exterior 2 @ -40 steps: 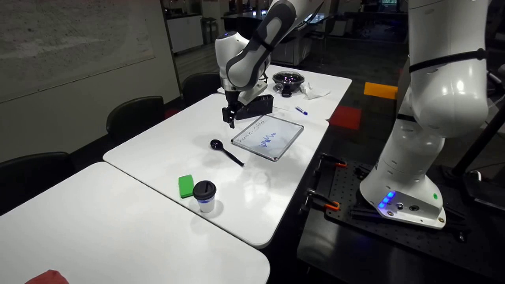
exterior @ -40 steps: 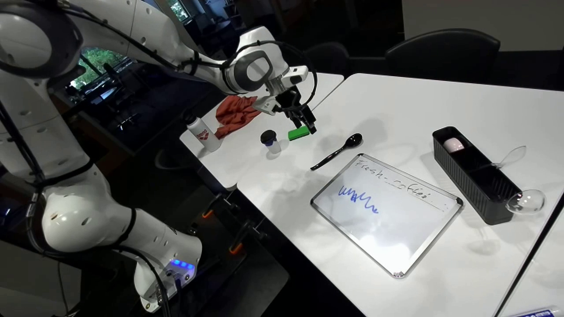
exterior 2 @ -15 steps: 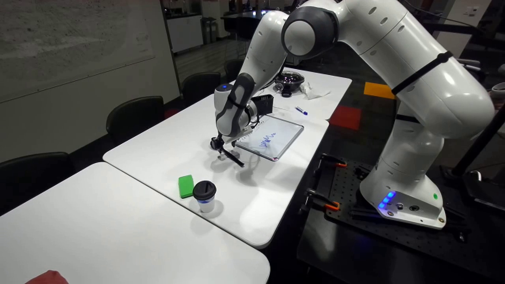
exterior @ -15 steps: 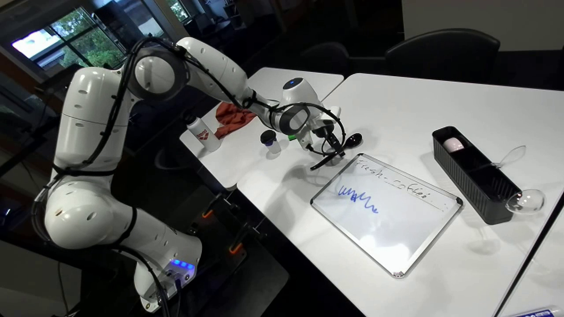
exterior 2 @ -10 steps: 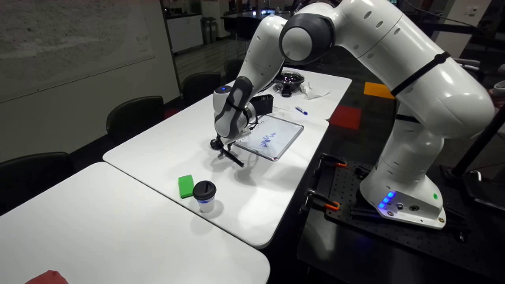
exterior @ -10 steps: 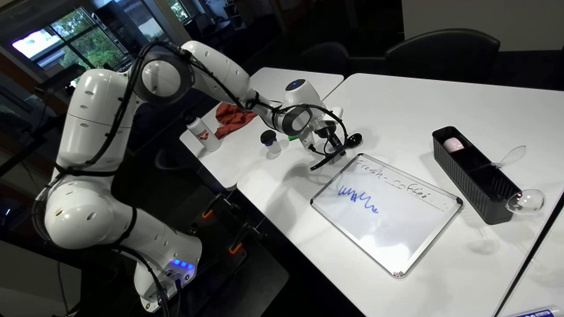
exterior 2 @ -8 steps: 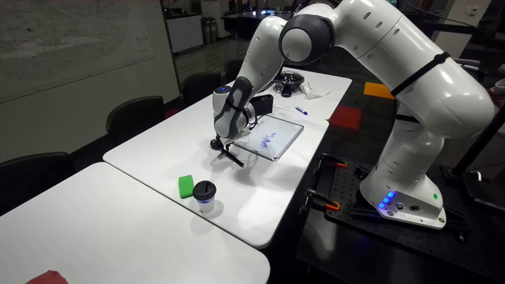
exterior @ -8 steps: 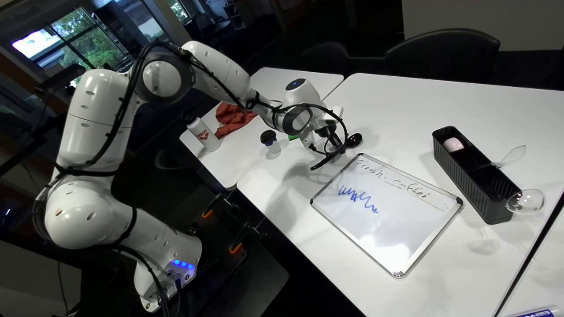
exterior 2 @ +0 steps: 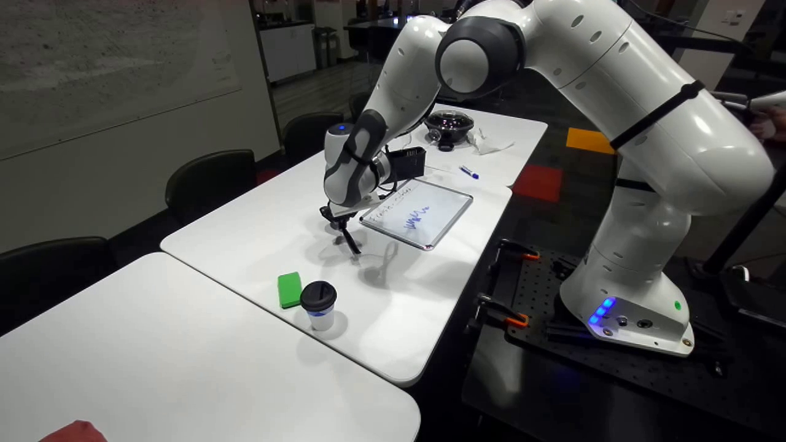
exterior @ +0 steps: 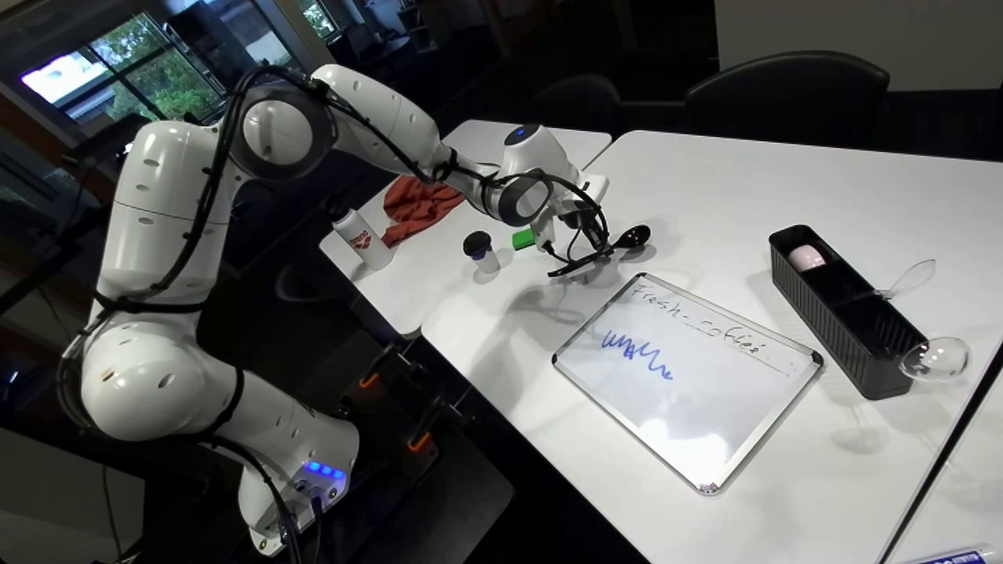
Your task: Move the spoon slightly up
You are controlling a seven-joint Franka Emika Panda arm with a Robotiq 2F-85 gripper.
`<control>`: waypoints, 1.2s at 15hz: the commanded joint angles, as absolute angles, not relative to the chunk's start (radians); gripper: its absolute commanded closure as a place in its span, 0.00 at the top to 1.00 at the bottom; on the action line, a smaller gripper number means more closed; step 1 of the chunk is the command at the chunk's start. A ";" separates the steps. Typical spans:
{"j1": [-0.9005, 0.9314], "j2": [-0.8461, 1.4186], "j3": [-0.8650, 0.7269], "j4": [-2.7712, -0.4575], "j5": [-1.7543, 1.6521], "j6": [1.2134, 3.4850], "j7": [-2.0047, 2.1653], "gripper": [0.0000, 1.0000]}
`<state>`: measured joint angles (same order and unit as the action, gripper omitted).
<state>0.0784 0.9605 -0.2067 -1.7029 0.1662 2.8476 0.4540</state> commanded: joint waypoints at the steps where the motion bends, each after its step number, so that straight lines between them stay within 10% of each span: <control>1: 0.077 0.909 -0.219 -1.659 0.243 2.739 0.568 0.04; 12: 0.071 0.957 -0.194 -1.484 0.271 2.709 1.009 0.14; 18: 0.086 1.019 -0.201 -1.419 0.278 2.690 1.114 0.04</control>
